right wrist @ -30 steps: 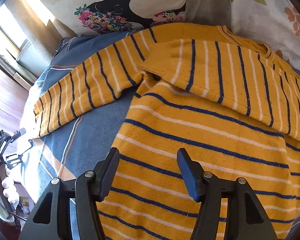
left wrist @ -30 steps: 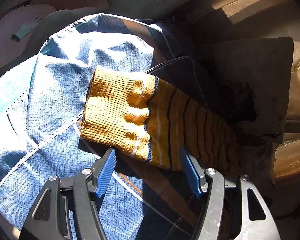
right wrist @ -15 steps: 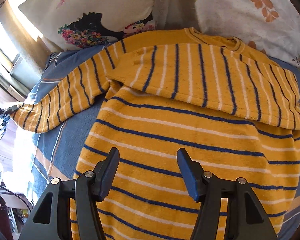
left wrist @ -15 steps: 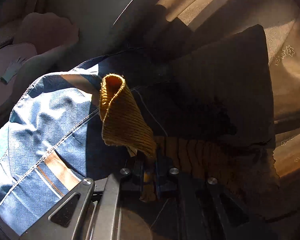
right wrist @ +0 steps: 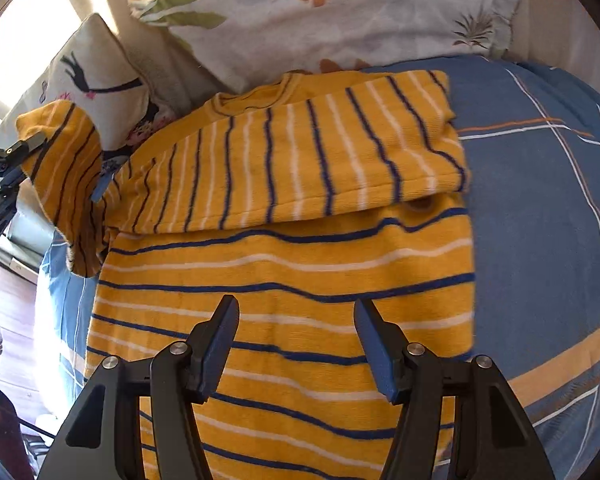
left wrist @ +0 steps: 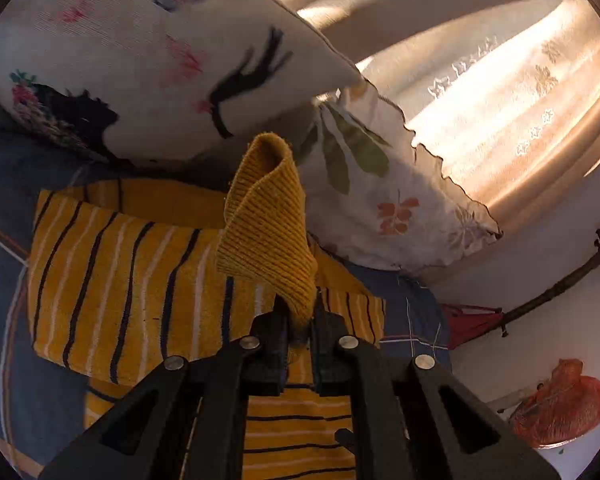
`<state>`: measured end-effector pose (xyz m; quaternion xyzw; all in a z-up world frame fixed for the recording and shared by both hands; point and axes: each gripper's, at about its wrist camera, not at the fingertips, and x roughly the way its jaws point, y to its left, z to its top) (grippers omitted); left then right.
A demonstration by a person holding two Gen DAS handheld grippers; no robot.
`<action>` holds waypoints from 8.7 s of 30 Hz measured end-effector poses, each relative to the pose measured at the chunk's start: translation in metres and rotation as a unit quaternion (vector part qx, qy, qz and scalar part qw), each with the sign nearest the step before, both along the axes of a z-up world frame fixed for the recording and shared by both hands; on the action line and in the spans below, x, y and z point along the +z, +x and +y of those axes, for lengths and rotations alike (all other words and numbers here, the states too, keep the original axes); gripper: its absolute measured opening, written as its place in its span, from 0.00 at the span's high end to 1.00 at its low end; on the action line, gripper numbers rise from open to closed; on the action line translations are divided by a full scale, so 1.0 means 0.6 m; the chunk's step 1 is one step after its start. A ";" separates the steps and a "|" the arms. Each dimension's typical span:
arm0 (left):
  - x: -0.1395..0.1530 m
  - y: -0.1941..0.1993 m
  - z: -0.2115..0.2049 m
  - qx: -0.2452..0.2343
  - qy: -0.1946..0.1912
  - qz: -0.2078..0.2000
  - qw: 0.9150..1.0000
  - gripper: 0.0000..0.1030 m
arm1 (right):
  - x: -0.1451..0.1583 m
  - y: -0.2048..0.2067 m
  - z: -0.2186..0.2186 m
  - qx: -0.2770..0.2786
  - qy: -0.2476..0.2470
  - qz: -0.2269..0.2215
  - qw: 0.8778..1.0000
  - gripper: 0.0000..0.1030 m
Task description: Fold small clothes
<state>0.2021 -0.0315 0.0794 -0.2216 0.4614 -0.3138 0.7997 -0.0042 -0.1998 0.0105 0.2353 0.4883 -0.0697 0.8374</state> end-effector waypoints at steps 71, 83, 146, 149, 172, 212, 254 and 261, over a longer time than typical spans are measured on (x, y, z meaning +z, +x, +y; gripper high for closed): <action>-0.182 -0.127 0.169 -0.050 0.152 0.076 0.984 0.03 | -0.046 -0.050 -0.019 -0.092 -0.028 0.072 0.993 0.20; -0.224 -0.201 0.241 -0.111 -0.076 0.199 0.971 0.15 | -0.059 -0.164 0.024 -0.071 0.186 0.027 0.980 0.31; -0.226 -0.497 0.264 0.036 0.028 0.165 0.985 0.94 | -0.082 -0.308 0.064 0.159 0.301 0.081 0.937 0.88; -0.199 -0.499 0.288 0.059 0.008 0.159 0.985 0.94 | -0.065 -0.306 0.060 0.179 0.301 0.070 0.934 0.88; -0.013 -0.167 0.154 0.035 0.029 0.007 0.999 0.94 | 0.088 -0.050 -0.033 0.136 0.236 -0.107 0.956 0.88; -0.171 -0.078 0.125 -0.033 0.209 0.074 0.974 0.89 | -0.015 -0.005 -0.115 0.049 0.054 0.022 0.997 0.88; -0.163 0.177 0.110 0.053 0.101 0.099 0.988 0.59 | -0.029 0.247 -0.207 -0.039 0.009 0.021 0.999 0.74; -0.083 0.118 0.147 0.077 0.139 0.026 0.987 0.59 | 0.059 0.168 -0.201 -0.043 -0.047 -0.014 0.998 0.46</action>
